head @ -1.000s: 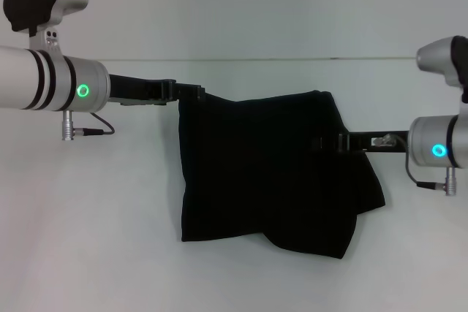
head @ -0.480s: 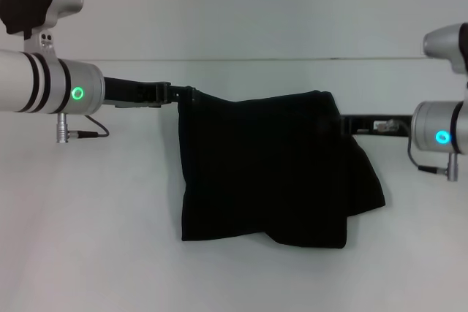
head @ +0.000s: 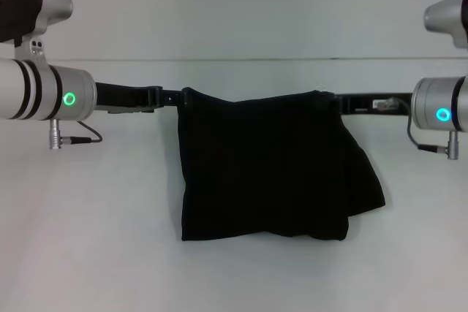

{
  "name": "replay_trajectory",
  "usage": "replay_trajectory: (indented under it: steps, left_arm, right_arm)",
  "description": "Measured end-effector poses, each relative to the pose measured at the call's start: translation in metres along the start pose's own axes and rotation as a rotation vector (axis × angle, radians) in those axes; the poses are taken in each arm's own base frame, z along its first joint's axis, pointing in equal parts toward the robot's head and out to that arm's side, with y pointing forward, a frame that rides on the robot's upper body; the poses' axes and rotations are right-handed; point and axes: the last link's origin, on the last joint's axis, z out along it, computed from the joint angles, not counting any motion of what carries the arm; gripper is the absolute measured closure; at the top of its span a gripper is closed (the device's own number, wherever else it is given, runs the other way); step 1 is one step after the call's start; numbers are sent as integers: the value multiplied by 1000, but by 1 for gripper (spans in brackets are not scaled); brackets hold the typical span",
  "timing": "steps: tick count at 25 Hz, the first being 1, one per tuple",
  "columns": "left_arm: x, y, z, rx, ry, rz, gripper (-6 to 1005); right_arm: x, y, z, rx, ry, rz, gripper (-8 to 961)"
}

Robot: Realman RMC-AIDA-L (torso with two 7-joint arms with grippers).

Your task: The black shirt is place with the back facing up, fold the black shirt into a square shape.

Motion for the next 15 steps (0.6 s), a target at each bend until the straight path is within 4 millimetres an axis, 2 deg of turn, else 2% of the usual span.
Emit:
replay_trajectory:
  steps: [7,13,15]
  left_arm:
    - [-2,-1,0,1,-4,-4,90]
    - [-4,-1,1,1,-7,-8,91]
    - [-5,-2,1,1,-8,-9,91]
  right_arm:
    - [15,0,4,7,33,33,936]
    - [24,-7,-3,11,44,76,936]
    - [27,-10,-6,11,50,84,870]
